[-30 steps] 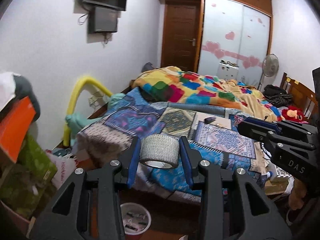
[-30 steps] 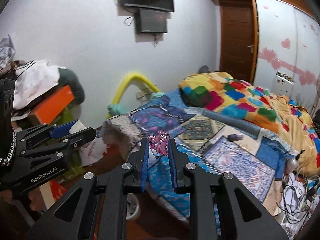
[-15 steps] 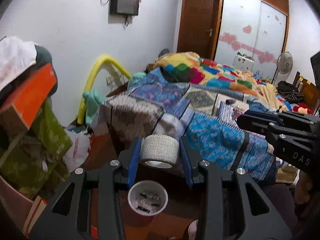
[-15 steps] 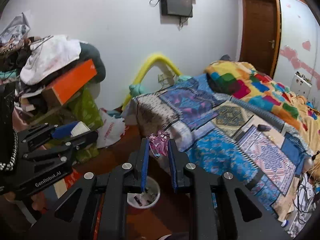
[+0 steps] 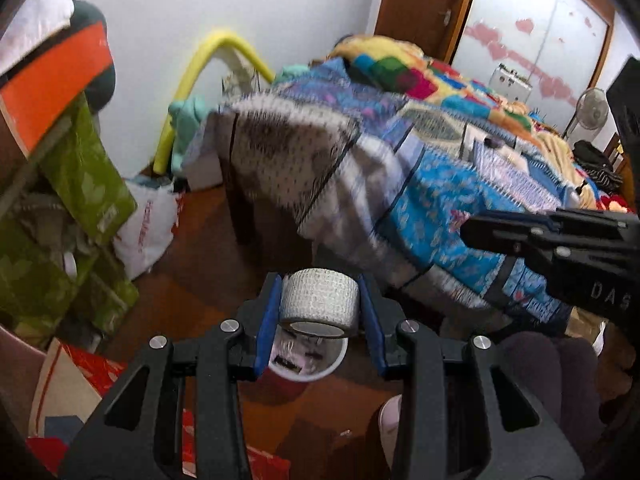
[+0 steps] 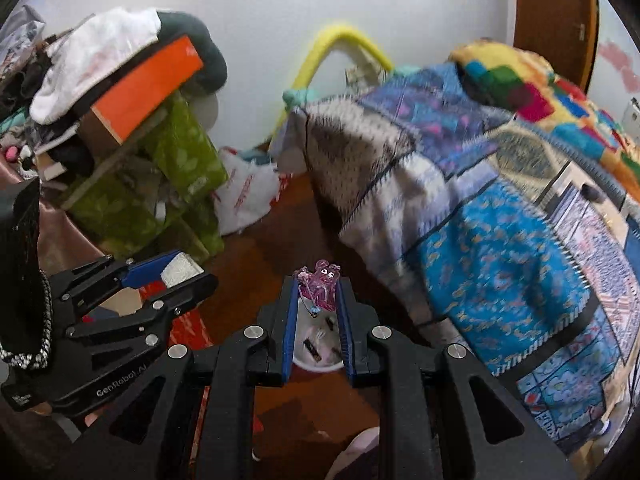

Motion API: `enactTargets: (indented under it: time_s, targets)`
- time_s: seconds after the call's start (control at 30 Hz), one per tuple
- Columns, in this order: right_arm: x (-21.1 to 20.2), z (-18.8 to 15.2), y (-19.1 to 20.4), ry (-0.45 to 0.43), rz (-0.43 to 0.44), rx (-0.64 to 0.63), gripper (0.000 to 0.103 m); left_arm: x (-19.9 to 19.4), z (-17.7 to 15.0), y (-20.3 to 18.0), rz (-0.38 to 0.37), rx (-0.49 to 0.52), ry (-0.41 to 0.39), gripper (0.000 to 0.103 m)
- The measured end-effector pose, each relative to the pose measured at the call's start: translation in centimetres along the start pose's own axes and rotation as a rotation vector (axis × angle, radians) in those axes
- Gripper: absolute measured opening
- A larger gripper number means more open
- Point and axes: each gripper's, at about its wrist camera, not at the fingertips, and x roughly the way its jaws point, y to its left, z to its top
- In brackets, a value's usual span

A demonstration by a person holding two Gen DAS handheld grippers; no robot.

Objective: Collect trash
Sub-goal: 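Carry the pink clip with the right tool while the left tool carries the tape roll to the bin, then open the right tool over the bin while the left tool opens, dropping the tape roll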

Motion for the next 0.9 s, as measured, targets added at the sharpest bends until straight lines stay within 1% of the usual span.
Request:
enactTargets:
  time_s: [0.17, 0.3, 0.37, 0.43, 0.53, 0.57, 0.6, 0.67, 0.77, 0.83, 0.9]
  targets:
    - [2.9, 0.1, -0.3, 0.077, 0.029, 0.017, 0.017, 2.8, -1.0, 1.0, -0.010, -0.025, 0.084, 0.039]
    - [5.5, 0.4, -0.2, 0.131, 0.038, 0.018, 0.018, 4.4, -1.6, 1.5, -0.012, -0.042, 0.135, 0.039]
    - [6.4, 0.7, -0.3, 0.159, 0.061, 0.029, 0.018, 5.0, -1.8, 1.7, -0.018, -0.051, 0.155, 0.039]
    - [7.3, 1.0, -0.4, 0.189, 0.102, 0.048, 0.018, 5.4, -1.8, 2.1, -0.016, -0.061, 0.166, 0.039]
    - [7.9, 1.6, -0.4, 0.200, 0.114, 0.050, 0.019, 5.9, -1.7, 2.5, -0.019, -0.074, 0.181, 0.039]
    - [8.0, 1.7, -0.5, 0.204, 0.120, 0.051, 0.024, 6.0, -1.6, 2.5, -0.020, -0.073, 0.184, 0.039]
    - [8.1, 1.9, -0.5, 0.209, 0.124, 0.054, 0.032, 6.1, -1.5, 2.4, -0.019, -0.071, 0.187, 0.039]
    - [8.1, 2.1, -0.7, 0.202, 0.116, 0.061, 0.038, 6.3, -1.2, 2.4, -0.016, -0.071, 0.191, 0.039]
    - [7.9, 2.3, -0.9, 0.184, 0.091, 0.061, 0.038, 6.7, -0.7, 2.6, -0.029, -0.091, 0.199, 0.039]
    - [7.4, 2.3, -1.3, 0.170, 0.072, 0.067, 0.038, 7.3, -0.3, 2.8, -0.042, -0.121, 0.212, 0.039]
    - [7.0, 2.3, -1.8, 0.163, 0.062, 0.073, 0.038, 7.9, 0.1, 2.9, -0.047, -0.147, 0.229, 0.041]
